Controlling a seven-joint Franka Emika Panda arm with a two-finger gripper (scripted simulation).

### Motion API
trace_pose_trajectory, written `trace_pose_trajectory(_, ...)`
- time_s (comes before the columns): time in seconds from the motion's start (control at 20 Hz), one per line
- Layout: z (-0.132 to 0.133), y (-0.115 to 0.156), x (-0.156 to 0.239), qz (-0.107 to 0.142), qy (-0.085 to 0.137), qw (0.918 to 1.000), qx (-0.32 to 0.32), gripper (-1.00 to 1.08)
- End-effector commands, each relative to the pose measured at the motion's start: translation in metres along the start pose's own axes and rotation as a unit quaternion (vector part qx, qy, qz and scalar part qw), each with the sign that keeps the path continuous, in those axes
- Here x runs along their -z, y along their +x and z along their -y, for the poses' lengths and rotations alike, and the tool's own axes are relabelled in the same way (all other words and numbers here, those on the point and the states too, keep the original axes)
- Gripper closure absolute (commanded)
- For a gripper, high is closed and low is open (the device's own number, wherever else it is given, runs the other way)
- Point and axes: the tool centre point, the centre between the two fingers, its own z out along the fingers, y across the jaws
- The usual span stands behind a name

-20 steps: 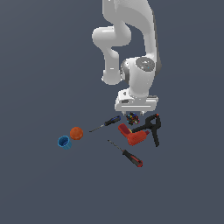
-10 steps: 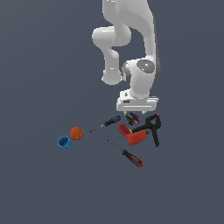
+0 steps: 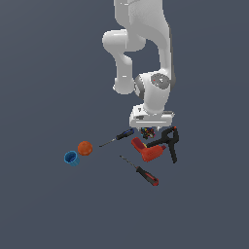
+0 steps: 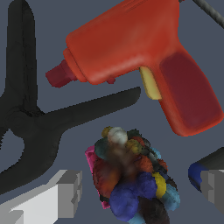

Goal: Pick up a designated object from a clutter of objects.

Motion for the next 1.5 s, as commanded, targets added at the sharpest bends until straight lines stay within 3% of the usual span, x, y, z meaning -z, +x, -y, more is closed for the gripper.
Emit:
trace_pose_trajectory(0.0, 0.0, 0.0, -0.011, 0.0, 0.0, 1.0, 0.0, -0.92)
trace_pose_trajectory(0.35, 0.0, 0.0, -0.022, 0.0, 0.0, 1.0, 0.0, -0.92)
trace_pose_trajectory(0.4, 0.0, 0.0, -0.022, 0.0, 0.0, 1.0, 0.0, 1.08)
trace_pose_trajectory(1.05, 0.001, 0.0, -0.019, -0.001, 0.0, 1.0, 0.001, 1.08)
trace_pose_trajectory(1.45, 0.004, -0.002, 0.005, -0.001, 0.0, 1.0, 0.001, 1.08)
